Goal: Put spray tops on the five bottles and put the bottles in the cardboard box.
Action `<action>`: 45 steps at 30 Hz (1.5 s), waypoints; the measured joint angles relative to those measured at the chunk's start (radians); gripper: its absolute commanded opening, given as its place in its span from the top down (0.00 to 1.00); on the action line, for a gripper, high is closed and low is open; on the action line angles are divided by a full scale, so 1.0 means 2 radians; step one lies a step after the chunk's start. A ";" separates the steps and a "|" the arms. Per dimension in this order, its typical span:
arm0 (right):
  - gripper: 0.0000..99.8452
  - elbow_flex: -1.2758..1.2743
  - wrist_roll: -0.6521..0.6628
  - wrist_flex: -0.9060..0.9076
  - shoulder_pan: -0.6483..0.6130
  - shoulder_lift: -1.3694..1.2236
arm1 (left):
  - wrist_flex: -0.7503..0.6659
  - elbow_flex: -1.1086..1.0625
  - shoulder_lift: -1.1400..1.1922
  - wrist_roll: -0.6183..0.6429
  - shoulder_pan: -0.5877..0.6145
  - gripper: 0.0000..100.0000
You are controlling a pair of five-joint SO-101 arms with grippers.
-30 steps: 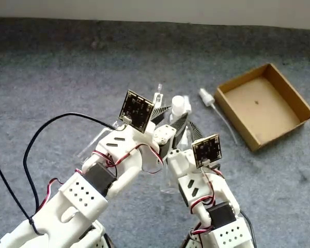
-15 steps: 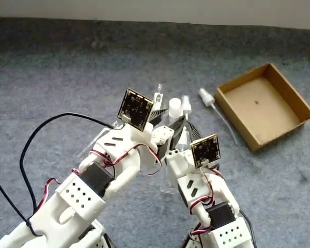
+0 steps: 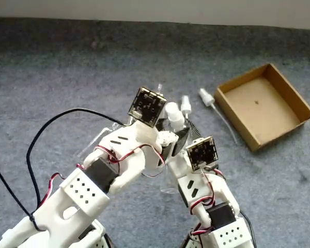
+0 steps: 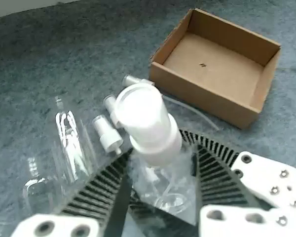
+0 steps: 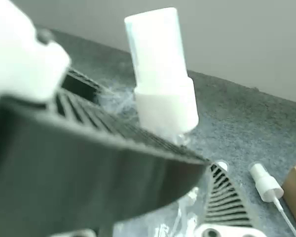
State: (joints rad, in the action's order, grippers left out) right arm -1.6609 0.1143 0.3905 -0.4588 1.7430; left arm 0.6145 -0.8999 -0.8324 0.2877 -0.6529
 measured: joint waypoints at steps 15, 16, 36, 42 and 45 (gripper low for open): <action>0.85 0.000 0.005 0.000 0.000 0.000 | 0.056 0.010 0.000 0.005 -0.003 0.74; 0.85 0.000 0.005 0.000 0.000 0.000 | 0.068 0.015 0.000 0.005 -0.002 0.74; 0.85 0.000 0.004 0.000 0.071 0.001 | 0.268 0.044 -0.183 0.002 0.068 0.74; 0.85 0.035 0.004 0.018 0.081 0.000 | 0.290 0.001 -0.265 0.002 0.081 0.77; 0.85 0.081 0.004 0.042 0.082 0.000 | 0.290 -0.054 -0.312 0.002 0.079 0.90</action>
State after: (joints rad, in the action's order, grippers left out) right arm -1.4998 0.1220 0.4749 -0.2946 1.7430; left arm 1.1945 -1.0073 -1.4569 0.2908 -0.4948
